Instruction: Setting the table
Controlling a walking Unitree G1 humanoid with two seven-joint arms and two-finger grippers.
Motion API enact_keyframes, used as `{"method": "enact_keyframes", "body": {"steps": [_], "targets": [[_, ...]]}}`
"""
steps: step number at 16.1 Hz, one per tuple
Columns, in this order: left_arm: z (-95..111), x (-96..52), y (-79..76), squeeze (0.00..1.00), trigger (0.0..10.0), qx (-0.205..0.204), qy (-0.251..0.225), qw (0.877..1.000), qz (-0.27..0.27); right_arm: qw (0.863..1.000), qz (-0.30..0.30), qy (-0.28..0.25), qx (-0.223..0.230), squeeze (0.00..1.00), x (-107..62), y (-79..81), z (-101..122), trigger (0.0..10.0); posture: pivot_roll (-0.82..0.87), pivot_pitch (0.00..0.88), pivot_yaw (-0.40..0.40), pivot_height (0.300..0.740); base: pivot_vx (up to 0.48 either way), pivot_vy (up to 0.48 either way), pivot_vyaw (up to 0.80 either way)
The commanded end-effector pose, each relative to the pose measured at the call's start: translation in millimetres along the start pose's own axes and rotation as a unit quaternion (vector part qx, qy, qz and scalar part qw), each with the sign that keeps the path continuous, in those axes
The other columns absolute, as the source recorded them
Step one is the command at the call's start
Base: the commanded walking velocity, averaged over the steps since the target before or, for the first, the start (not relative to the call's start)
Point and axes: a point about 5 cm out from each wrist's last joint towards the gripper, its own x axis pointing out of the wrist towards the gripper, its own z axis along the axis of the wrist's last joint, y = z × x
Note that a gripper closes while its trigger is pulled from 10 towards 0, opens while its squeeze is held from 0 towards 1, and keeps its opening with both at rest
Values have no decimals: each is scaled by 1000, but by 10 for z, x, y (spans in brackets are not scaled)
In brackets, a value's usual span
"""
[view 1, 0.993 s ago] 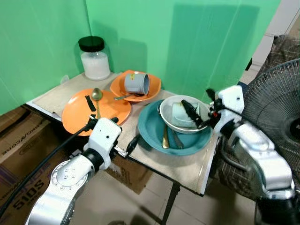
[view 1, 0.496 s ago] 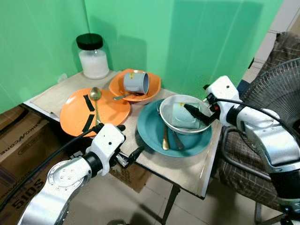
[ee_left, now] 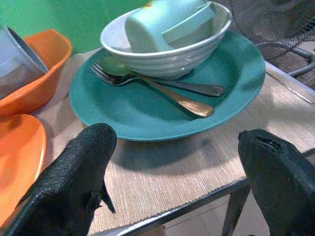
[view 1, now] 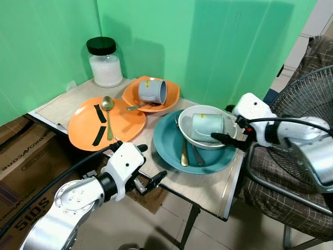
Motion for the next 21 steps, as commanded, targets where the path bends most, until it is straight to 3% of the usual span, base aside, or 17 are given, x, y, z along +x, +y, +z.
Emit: {"method": "enact_keyframes", "body": {"steps": [1,5,13,19,20,21], "targets": [[28,-2,-35,0,10000,3,-2,1000,-12,999,17,-10,-25,0,-20,-2,98,10000,145,0,-30,740,0,0,0],[28,-2,-31,0,10000,9,5,1000,-19,996,49,-6,-71,0,62,86,167,10000,151,0,-38,740,0,0,0],[73,58,71,0,10000,20,7,1000,-6,989,66,27,-133,0,170,50,154,10000,158,0,-34,740,0,0,0],[101,100,119,0,10000,18,3,1000,7,986,26,47,-157,0,229,-36,136,10000,156,0,-40,740,0,0,0],[103,105,128,0,10000,18,4,1000,10,985,18,53,-163,0,237,-58,132,8471,155,0,-39,740,0,0,0],[110,113,136,0,10000,18,3,1000,11,983,19,59,-171,0,249,-59,118,4157,155,0,-39,740,0,0,0]]}}
